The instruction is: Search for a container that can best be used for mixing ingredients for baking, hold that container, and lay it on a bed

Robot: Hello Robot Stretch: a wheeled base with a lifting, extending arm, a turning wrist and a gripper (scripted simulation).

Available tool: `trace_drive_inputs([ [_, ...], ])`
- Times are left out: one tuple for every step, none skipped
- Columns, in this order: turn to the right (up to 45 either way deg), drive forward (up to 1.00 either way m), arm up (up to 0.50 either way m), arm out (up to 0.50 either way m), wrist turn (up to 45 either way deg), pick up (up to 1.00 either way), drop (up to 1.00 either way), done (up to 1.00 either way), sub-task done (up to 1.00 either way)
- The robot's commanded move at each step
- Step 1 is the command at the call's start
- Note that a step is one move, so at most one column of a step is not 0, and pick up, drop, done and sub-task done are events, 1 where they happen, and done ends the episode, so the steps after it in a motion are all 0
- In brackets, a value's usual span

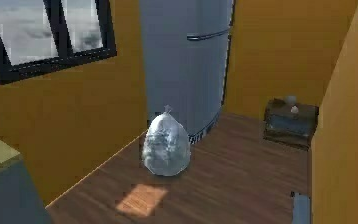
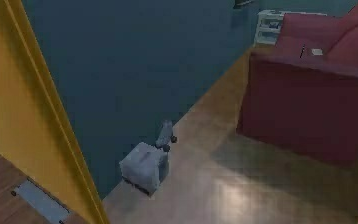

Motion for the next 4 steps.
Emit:
trace_drive_inputs([
  [-45.0, 0.00, 0.00, 0.00, 0.0, 0.00, 0.00, 0.00, 0.00],
  [-12.0, 0.00, 0.00, 0.00, 0.0, 0.00, 0.00, 0.00, 0.00],
  [0.0, 0.45, 0.00, 0.00, 0.0, 0.00, 0.00, 0.00, 0.00],
  [-45.0, 0.00, 0.00, 0.00, 0.0, 0.00, 0.00, 0.00, 0.00],
])
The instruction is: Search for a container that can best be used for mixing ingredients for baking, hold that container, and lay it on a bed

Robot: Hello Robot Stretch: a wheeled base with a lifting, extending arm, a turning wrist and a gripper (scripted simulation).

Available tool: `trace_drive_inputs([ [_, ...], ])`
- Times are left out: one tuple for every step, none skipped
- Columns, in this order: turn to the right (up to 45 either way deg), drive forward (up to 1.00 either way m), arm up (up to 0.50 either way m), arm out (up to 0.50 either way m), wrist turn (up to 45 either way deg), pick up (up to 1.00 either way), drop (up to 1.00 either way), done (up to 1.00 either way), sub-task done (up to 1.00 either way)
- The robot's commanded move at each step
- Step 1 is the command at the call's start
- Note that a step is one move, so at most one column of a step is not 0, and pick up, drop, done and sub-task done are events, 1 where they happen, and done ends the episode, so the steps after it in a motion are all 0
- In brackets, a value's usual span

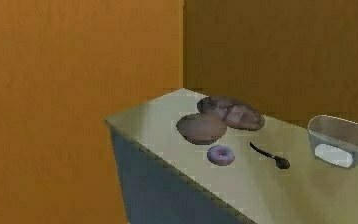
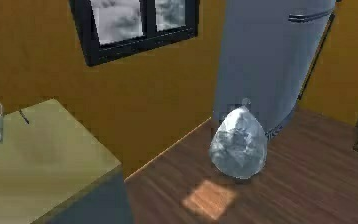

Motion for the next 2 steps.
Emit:
trace_drive_inputs([
  [-42.0, 0.00, 0.00, 0.00, 0.0, 0.00, 0.00, 0.00, 0.00],
  [0.0, 0.00, 0.50, 0.00, 0.0, 0.00, 0.00, 0.00, 0.00],
])
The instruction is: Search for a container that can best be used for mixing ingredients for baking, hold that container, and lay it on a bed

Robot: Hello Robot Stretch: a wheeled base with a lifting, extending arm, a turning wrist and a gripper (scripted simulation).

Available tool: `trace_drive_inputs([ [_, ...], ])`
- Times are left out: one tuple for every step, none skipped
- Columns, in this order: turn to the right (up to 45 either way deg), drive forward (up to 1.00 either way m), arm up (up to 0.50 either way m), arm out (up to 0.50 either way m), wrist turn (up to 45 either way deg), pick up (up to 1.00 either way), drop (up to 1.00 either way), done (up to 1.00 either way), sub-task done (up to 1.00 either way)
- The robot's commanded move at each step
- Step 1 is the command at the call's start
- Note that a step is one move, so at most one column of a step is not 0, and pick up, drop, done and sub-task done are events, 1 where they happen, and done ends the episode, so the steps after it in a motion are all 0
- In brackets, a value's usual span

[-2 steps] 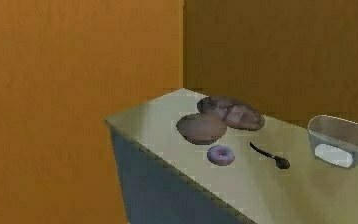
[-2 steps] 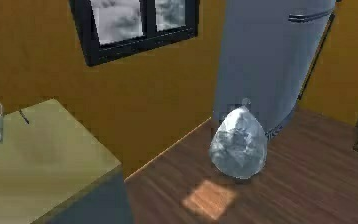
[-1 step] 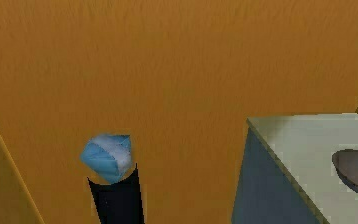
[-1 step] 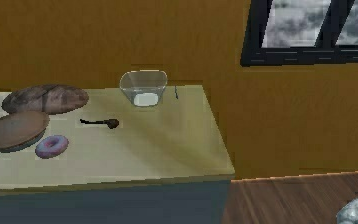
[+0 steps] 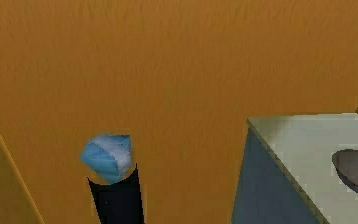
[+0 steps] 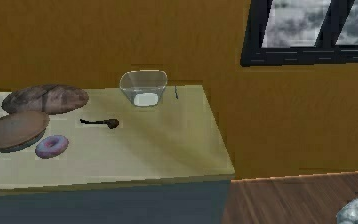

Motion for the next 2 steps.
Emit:
trace_drive_inputs([
  [0.0, 0.00, 0.38, 0.00, 0.0, 0.00, 0.00, 0.00, 0.00],
  [0.0, 0.00, 0.00, 0.46, 0.0, 0.00, 0.00, 0.00, 0.00],
])
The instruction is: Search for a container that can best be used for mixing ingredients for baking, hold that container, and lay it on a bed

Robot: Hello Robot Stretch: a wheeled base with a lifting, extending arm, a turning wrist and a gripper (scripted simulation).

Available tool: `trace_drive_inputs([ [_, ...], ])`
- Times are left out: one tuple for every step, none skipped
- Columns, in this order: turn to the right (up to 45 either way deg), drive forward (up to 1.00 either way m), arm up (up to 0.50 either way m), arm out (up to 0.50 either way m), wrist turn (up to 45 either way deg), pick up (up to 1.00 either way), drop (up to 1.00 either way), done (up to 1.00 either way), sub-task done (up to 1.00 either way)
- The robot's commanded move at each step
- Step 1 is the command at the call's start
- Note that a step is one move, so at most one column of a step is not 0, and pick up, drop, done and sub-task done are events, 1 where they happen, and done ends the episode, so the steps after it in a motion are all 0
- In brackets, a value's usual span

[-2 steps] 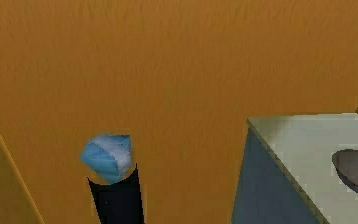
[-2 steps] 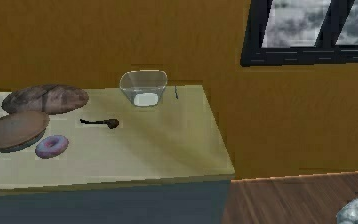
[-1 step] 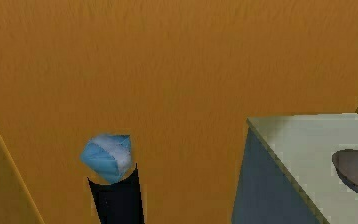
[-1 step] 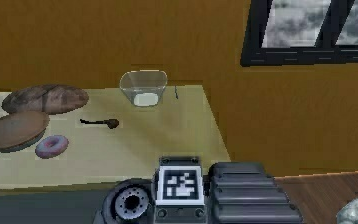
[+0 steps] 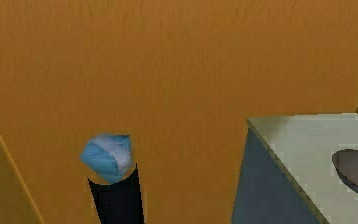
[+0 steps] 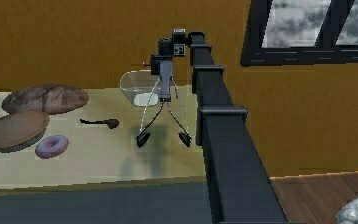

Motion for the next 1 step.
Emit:
trace_drive_inputs([
  [0.0, 0.00, 0.00, 0.00, 45.0, 0.00, 0.00, 0.00, 0.00],
])
